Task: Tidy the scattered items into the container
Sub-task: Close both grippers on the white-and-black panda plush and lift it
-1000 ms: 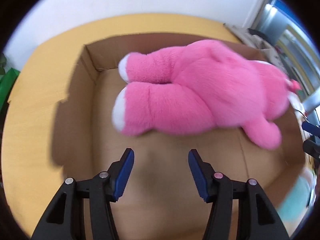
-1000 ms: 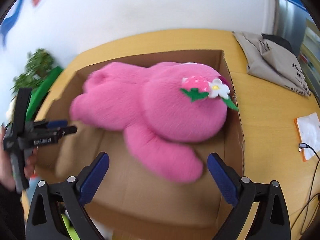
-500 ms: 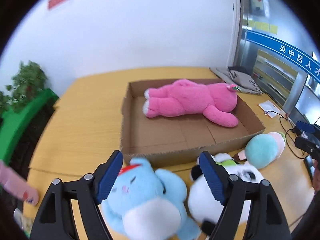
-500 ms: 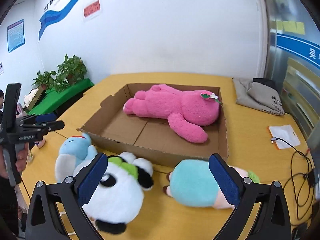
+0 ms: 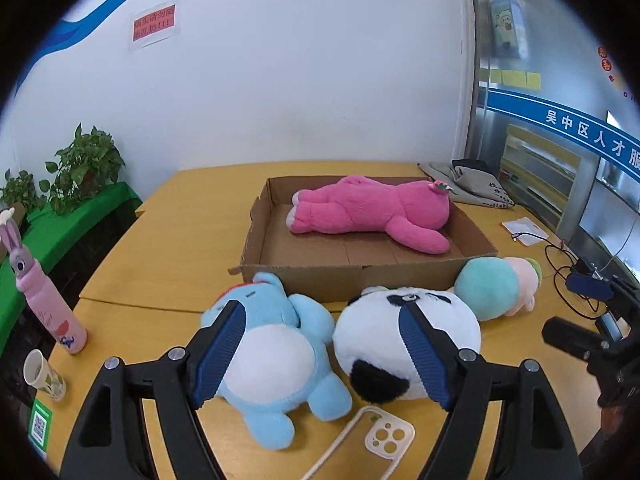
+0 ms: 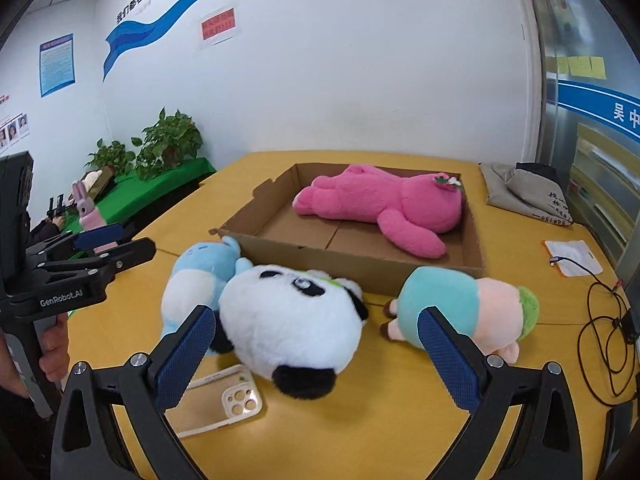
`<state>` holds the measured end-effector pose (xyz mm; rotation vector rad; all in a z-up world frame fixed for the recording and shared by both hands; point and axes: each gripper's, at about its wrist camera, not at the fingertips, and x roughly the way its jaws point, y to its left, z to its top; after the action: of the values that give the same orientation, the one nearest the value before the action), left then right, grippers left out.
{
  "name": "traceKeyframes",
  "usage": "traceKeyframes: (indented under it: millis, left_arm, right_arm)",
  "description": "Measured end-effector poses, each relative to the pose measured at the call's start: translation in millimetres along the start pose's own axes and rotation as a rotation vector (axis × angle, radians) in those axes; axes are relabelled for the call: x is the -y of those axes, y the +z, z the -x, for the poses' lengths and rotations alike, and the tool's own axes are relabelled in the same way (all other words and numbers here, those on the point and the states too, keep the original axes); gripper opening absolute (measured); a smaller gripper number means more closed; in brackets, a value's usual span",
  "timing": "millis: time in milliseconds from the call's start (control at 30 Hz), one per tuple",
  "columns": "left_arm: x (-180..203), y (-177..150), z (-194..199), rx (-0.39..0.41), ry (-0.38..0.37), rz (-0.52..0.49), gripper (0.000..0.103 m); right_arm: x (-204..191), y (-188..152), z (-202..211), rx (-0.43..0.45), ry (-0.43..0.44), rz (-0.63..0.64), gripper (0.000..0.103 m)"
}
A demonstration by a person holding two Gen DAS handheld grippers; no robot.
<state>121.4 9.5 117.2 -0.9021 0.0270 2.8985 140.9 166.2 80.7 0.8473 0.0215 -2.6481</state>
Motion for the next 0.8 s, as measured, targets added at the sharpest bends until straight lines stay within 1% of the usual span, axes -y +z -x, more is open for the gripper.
traceKeyframes:
  millis: [133, 233, 300, 433, 533, 567, 667, 733, 800]
  left_arm:
    - [6, -12, -2, -0.022, -0.043, -0.002, 0.079]
    - [8, -20, -7, -0.031, -0.089, -0.008, 0.079]
    - [10, -27, -15, -0.049, -0.134, -0.008, 0.079]
    - [19, -36, -38, -0.105, -0.267, -0.04, 0.079]
    - [30, -35, -57, -0.128, -0.378, -0.091, 0.079]
    - [33, -35, -63, -0.133, -0.399, -0.101, 0.079]
    - [38, -32, -79, -0.134, -0.438, -0.16, 0.079]
    - [39, -30, -87, -0.142, -0.429, -0.203, 0.079]
    - [38, -29, -90, -0.136, -0.445, -0.246, 0.079]
  right_arm:
    - [-8, -14, -2, -0.002, 0.037, 0.017, 0.102]
    - [-12, -25, -8, 0.006, 0.07, 0.046, 0.102]
    - [-14, -34, -14, 0.01, 0.087, 0.076, 0.102]
    - [-9, -54, -27, 0.028, 0.106, 0.109, 0.102]
    - [-2, -60, -35, 0.053, 0.1, 0.126, 0.102]
    - [0, -60, -38, 0.062, 0.094, 0.147, 0.102]
    - [-3, -57, -48, 0.075, 0.072, 0.264, 0.102]
    - [-9, -56, -57, 0.074, 0.046, 0.381, 0.102]
    - [-16, -57, -66, 0.069, 0.04, 0.512, 0.102]
